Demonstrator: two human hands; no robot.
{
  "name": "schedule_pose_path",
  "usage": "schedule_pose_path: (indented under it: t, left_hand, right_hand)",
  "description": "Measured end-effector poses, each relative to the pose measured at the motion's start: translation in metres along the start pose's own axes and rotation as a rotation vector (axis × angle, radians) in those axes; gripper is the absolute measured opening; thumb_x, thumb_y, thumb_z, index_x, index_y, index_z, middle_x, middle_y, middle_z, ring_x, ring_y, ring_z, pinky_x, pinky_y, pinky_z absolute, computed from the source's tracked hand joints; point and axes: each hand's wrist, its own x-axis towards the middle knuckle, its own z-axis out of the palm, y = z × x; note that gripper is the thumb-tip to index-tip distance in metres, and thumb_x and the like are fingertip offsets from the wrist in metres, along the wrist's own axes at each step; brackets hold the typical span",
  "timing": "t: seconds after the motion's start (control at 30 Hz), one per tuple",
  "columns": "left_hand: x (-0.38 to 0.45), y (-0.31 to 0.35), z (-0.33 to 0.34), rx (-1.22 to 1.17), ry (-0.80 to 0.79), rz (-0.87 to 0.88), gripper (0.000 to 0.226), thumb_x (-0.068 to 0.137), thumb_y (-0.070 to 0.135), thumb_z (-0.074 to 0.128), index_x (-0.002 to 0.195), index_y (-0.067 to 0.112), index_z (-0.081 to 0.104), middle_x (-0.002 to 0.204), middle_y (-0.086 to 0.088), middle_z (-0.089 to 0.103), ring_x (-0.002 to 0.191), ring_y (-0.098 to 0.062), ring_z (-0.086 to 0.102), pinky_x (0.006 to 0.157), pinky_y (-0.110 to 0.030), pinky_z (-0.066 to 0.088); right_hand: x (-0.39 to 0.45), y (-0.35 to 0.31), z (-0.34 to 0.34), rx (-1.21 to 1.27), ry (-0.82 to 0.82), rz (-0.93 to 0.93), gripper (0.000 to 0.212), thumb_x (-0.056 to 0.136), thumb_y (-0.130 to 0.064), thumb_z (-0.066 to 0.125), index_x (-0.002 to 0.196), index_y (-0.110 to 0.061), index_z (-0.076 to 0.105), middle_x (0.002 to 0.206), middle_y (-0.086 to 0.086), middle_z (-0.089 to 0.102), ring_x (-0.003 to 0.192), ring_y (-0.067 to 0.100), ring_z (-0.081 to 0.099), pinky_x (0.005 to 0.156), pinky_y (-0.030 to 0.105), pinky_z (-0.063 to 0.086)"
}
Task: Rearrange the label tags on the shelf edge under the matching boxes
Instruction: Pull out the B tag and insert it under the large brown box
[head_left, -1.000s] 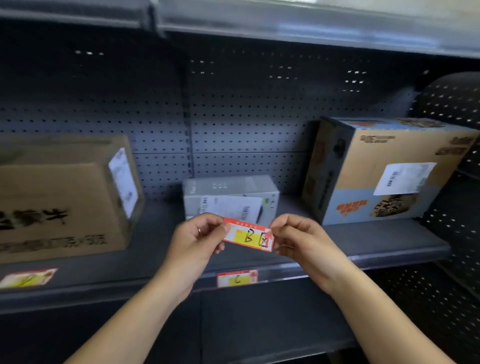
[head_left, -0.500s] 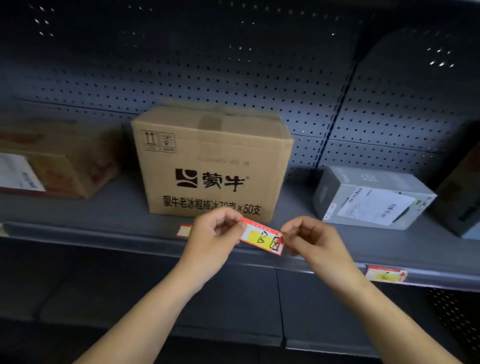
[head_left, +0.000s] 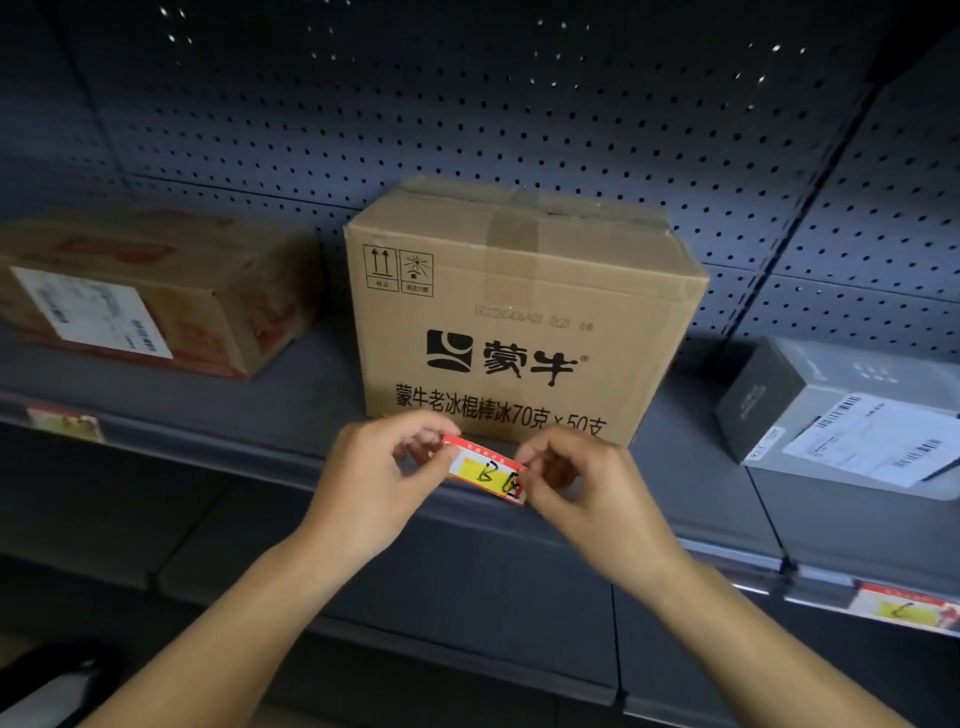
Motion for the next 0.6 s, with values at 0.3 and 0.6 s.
schedule_pose_path:
  t: [0.3,0.6]
  left_hand:
    - [-0.003,-0.033,0.005,0.104,-0.040,0.136,0.008,0.079,0.025,0.075,0.083,0.030,0.070,0.082,0.020,0.063,0.089,-0.007,0.059,0.074,-0.042,0.053]
    - [0.008,-0.061,-0.003,0.183,-0.159,0.317,0.005,0.086,0.029,0.074,0.088,0.029,0.069,0.088,0.019,0.066,0.091,-0.006,0.053,0.079,-0.032,0.048]
  right_hand:
    - [0.005,0.010,0.021,-0.335,-0.010,-0.058,0.013,0.091,-0.022,0.068,0.092,-0.033,0.062,0.091,-0.020,0.064,0.082,0.006,0.061,0.066,0.037,0.056]
    - [-0.007,-0.003,0.047,-0.602,0.056,-0.012,0.009,0.085,-0.027,0.074,0.087,-0.027,0.065,0.089,-0.011,0.067,0.081,0.014,0.057,0.067,0.034,0.052]
